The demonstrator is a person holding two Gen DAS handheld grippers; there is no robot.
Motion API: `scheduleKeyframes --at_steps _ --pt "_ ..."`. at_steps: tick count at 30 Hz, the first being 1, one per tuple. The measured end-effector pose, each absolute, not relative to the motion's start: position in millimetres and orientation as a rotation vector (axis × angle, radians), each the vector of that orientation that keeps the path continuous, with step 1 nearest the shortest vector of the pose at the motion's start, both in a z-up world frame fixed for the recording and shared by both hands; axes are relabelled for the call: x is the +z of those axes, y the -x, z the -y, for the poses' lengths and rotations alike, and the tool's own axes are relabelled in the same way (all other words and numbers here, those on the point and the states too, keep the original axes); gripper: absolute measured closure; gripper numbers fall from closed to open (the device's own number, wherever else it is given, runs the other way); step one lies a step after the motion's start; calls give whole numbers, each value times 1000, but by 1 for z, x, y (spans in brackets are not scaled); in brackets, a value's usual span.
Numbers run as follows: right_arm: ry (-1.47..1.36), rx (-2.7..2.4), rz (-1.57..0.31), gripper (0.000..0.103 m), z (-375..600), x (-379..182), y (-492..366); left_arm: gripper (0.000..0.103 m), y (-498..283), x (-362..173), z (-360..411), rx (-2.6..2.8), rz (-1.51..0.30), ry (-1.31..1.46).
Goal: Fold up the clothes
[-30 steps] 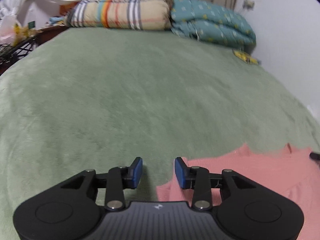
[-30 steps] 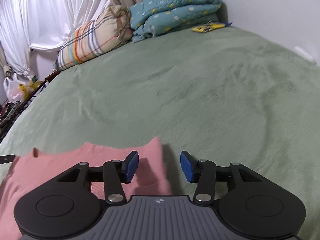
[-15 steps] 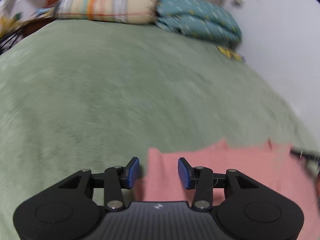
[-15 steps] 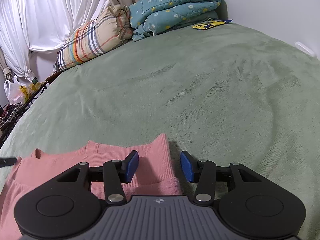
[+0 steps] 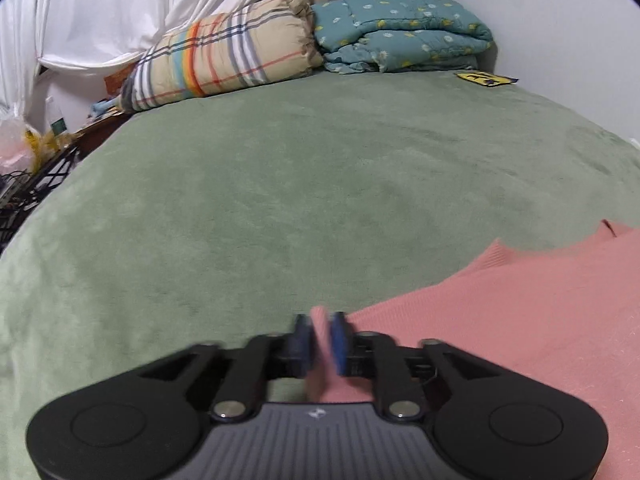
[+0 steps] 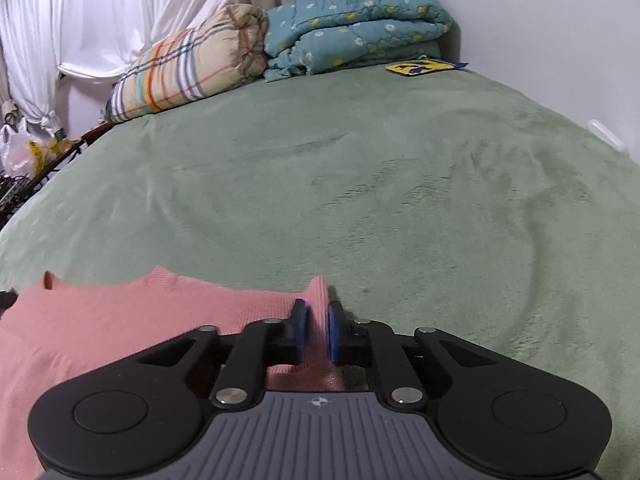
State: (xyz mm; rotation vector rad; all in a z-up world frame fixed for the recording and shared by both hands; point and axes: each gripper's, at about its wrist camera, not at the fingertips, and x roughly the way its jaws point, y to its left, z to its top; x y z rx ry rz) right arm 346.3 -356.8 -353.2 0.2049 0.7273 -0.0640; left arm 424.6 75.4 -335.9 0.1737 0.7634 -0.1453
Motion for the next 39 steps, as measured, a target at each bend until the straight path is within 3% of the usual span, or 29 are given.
scheduleKeyframes --at_steps 6,9,15,18,22,28,33,39 --pt "4 -146 -621 64 335 -317 -309 62 -376 -294 -107 7 -658 -206" --pt "12 -66 -560 64 306 -302 -278 59 -330 -279 -81 -67 -593 -189" --pt "99 116 -634 60 206 -317 -249 54 -273 -319 25 -238 -607 -398" --pt "134 97 -711 58 192 -337 -242 50 -257 -342 30 -167 -629 -434" --pt "-3 44 -714 51 217 -337 -208 35 -237 -341 -17 -50 -667 -298" --pt "-31 8 -717 49 224 -324 -153 36 -183 -329 -97 26 -734 -12" --pt "246 293 -567 49 122 -299 -104 37 -134 -317 -174 91 -794 425" --pt "572 525 -516 56 5 -318 -97 37 -115 -294 -231 30 -820 642"
